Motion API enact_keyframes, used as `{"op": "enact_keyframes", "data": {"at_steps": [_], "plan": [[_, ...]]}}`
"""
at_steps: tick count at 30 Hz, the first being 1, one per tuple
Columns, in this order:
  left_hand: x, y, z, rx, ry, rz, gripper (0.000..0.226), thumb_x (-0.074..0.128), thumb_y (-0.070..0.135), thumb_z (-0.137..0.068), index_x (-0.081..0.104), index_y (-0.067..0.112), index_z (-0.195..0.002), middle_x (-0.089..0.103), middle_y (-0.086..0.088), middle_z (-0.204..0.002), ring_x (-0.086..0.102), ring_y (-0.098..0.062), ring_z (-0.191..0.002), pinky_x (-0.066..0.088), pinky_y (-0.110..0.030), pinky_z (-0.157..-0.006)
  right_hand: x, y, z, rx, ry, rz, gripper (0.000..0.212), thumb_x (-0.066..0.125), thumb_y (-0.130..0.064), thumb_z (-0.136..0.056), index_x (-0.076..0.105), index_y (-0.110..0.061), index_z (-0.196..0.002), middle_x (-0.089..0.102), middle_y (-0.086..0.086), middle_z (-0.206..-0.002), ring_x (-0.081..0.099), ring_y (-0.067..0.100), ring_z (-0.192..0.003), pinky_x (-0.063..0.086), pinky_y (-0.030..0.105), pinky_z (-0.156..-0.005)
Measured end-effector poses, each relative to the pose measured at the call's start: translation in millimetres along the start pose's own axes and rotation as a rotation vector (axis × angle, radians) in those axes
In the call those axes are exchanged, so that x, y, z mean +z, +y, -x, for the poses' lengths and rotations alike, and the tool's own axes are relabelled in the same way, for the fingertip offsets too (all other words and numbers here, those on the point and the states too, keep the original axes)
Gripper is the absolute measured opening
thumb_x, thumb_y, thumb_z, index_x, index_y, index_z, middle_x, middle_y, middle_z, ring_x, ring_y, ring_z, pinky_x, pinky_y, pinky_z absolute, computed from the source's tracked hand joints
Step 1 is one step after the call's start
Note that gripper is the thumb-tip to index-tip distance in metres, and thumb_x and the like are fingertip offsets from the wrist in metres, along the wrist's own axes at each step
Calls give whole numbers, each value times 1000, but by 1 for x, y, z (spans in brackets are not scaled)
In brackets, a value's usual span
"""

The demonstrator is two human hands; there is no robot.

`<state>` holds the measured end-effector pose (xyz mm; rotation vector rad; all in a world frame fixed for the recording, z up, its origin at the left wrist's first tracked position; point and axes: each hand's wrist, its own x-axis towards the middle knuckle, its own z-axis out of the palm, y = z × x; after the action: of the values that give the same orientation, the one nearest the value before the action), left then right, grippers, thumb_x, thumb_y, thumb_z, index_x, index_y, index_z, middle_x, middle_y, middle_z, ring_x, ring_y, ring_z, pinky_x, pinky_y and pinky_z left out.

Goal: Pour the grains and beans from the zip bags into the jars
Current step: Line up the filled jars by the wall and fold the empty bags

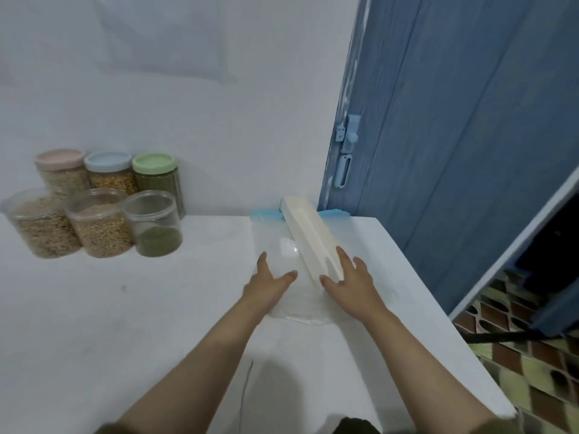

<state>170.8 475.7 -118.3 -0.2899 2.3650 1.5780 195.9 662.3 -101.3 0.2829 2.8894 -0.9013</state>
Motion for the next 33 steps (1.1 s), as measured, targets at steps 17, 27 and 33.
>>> {"op": "enact_keyframes", "data": {"at_steps": [17, 27, 33], "plan": [[-51, -32, 40, 133, 208, 294, 58, 59, -10, -82, 61, 28, -125, 63, -10, -113, 67, -25, -85, 56, -27, -61, -28, 57, 11, -46, 321, -250, 83, 62, -41, -92, 13, -34, -158, 36, 8, -145, 38, 32, -129, 36, 44, -106], [-74, -69, 62, 133, 183, 311, 59, 67, -6, -81, 62, 33, -125, 61, -12, -125, 65, -31, -103, 59, -42, -84, 2, 37, 39, -309, 296, 89, 68, 44, -55, -98, 15, -37, -157, 2, 0, -167, -2, 27, -152, 5, 42, -121], [-68, -70, 75, 181, 143, 338, 65, 72, -3, -83, 54, 29, -137, 55, -7, -134, 63, -20, -103, 56, -20, -67, 41, 12, 31, -387, -121, 262, 58, 26, -64, -99, 15, -48, -154, 3, -8, -167, -3, 22, -153, -2, 45, -122]]}}
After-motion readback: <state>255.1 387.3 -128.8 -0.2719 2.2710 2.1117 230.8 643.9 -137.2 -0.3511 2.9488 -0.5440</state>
